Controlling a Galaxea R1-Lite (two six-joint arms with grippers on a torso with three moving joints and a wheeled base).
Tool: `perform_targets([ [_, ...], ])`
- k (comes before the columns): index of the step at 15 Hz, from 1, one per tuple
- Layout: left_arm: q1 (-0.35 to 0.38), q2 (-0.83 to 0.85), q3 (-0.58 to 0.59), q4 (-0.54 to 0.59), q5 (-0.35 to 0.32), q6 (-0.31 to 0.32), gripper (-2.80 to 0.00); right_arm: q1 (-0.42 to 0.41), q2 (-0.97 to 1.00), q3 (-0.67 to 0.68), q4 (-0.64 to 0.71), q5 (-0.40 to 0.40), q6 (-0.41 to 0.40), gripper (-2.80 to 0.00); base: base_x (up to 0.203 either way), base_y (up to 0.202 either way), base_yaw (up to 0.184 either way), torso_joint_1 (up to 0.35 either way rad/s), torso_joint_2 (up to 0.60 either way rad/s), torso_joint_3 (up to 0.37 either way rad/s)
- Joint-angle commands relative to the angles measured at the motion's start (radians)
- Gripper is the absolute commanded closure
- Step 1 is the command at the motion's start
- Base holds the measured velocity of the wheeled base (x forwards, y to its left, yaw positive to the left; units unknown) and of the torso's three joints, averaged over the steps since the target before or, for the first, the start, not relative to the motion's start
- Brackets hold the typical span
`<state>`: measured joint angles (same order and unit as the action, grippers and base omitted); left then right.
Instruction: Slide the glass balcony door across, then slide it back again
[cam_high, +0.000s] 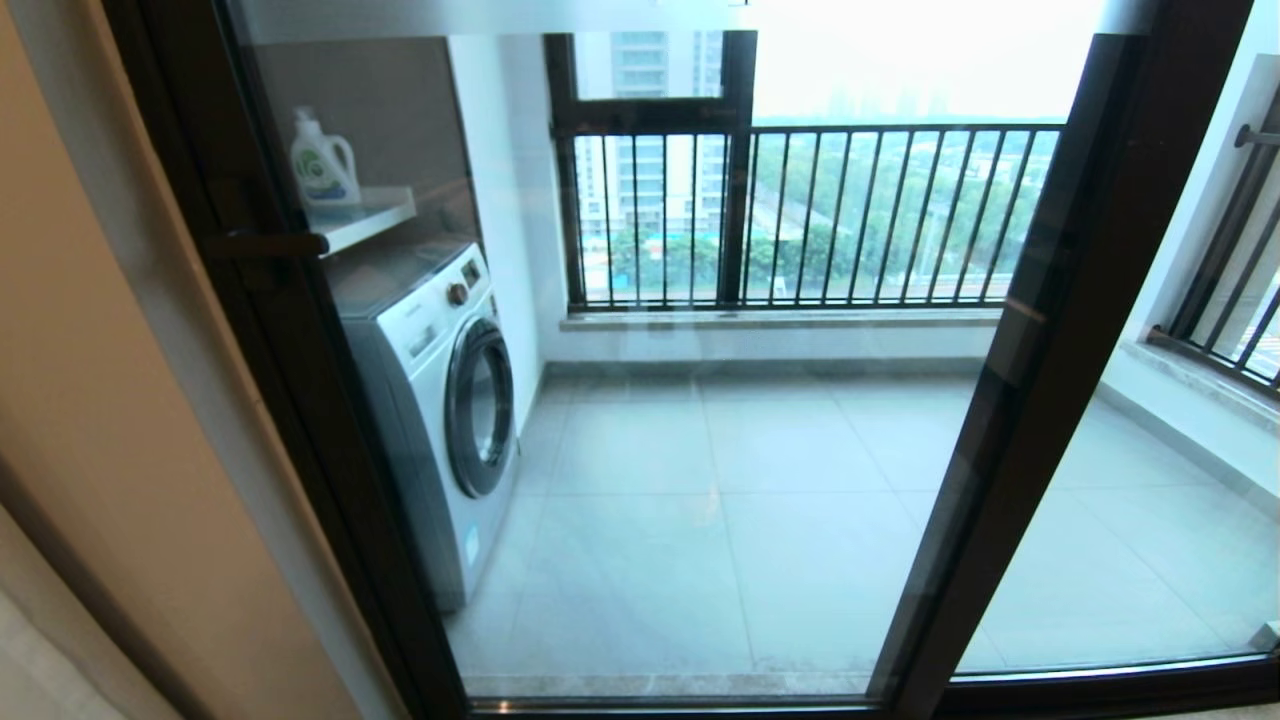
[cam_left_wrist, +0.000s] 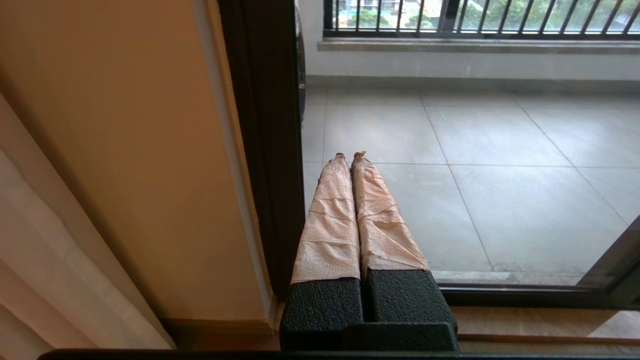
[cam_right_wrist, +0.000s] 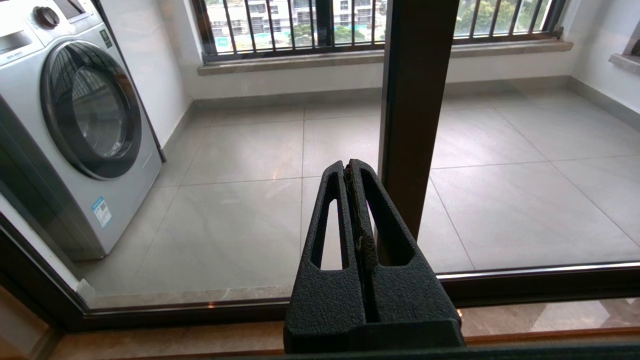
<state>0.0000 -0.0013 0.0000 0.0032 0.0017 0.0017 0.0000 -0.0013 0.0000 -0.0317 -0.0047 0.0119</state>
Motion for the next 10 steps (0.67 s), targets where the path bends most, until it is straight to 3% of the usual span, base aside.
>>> perform_targets([
  [1,0.000,0.003,0.000,0.000,0.000,0.000,0.00,0.000,0.001,0.012,-0.001,0.002,-0.001,0.00,0.000,0.000,0.000,0.000,0.00,0.000],
  [10,0.000,0.003,0.000,0.000,0.000,0.000,0.00,0.000,0.001,0.012,-0.001,-0.001,0.003,0.00,0.000,0.000,0.000,0.000,0.00,0.000],
])
